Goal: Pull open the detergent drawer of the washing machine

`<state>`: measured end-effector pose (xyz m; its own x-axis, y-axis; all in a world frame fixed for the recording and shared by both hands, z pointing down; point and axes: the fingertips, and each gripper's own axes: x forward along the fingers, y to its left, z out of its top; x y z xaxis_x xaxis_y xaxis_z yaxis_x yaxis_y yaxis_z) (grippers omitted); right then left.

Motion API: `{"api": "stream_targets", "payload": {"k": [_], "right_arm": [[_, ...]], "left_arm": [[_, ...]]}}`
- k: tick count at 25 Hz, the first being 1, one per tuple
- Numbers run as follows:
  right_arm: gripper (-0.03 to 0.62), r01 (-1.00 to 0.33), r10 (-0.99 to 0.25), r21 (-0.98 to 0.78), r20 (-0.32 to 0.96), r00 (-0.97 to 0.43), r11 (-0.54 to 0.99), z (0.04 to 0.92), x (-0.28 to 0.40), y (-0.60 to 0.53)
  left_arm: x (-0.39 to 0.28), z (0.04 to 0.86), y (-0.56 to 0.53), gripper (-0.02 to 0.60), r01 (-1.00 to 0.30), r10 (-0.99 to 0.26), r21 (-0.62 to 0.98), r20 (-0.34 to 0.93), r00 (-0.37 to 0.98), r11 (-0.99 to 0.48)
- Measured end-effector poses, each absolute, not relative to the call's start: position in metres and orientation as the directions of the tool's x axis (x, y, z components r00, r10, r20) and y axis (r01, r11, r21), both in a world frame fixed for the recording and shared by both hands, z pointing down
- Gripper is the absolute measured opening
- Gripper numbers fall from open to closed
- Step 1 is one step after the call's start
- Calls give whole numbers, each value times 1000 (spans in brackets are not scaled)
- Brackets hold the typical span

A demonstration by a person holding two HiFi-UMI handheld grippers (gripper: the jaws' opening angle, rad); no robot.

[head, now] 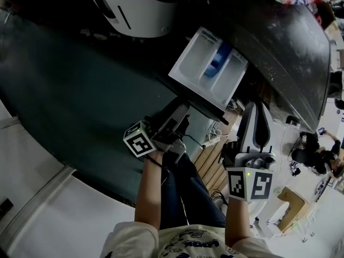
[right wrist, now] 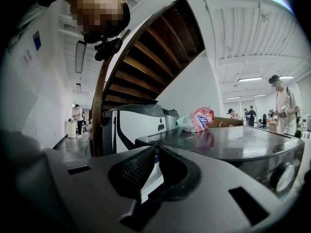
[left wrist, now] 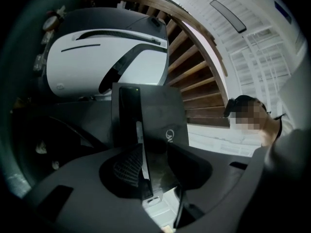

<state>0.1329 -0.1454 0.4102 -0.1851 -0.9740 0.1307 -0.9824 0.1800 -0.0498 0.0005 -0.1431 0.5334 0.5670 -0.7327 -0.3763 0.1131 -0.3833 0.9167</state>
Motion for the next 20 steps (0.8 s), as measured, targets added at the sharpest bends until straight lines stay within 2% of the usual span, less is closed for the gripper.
{"api": "stream_targets", "payload": {"k": [12, 17, 20], "right_arm": [[40, -983, -978, -43, 99, -183, 180, 343, 142, -132], [40, -981, -980, -39, 47, -192, 190, 288, 144, -120], [40, -979, -979, -49, 18, -201, 200, 257, 146, -113]], "left_arm": [[-39, 489, -120, 166, -110, -842, 948, -207, 498, -298], [-47, 415, -108, 108, -235, -841, 902, -207, 499, -362], [-47, 367, -105, 38, -311, -847, 864, -212, 488, -395]]}}
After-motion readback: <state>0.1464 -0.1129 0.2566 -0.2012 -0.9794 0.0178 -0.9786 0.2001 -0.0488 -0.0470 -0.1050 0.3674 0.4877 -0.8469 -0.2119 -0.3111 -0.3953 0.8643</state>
